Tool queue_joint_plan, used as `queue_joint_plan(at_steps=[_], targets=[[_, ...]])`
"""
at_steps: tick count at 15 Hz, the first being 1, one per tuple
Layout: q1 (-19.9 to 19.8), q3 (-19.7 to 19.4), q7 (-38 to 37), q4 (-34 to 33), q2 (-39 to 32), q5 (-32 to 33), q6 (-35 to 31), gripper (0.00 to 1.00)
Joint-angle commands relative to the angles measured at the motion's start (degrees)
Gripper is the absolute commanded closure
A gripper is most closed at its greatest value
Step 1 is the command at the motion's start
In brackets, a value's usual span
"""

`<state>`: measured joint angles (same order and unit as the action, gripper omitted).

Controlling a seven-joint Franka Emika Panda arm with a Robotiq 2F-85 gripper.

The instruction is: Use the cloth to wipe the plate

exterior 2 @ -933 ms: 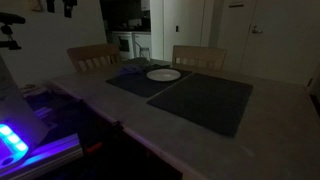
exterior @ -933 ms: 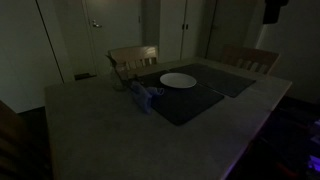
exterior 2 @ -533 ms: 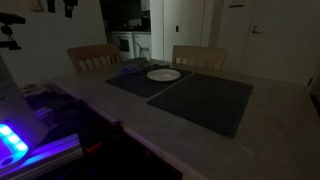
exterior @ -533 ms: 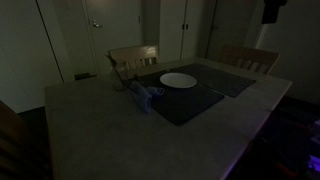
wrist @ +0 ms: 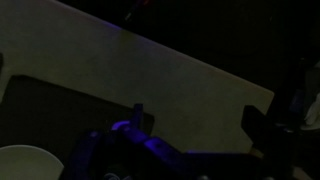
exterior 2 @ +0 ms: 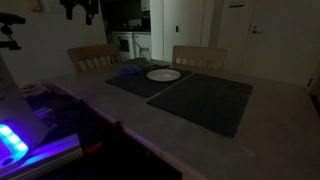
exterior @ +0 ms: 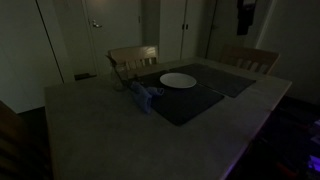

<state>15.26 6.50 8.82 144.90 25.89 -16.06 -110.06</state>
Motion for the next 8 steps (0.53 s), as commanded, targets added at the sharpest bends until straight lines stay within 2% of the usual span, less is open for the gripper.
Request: queue_joint_plan(at_steps=[1, 3, 8], targets=[[-1.23, -1.76, 8.24, -6.94, -11.55, 1.17, -2.54, 0.0], [-1.58, -2.13, 11.5, -11.33, -17.53, 0.75, -4.21, 0.0], [-2.63, 0.13, 6.71, -20.7, -29.46, 1.99, -13.8, 0.0]])
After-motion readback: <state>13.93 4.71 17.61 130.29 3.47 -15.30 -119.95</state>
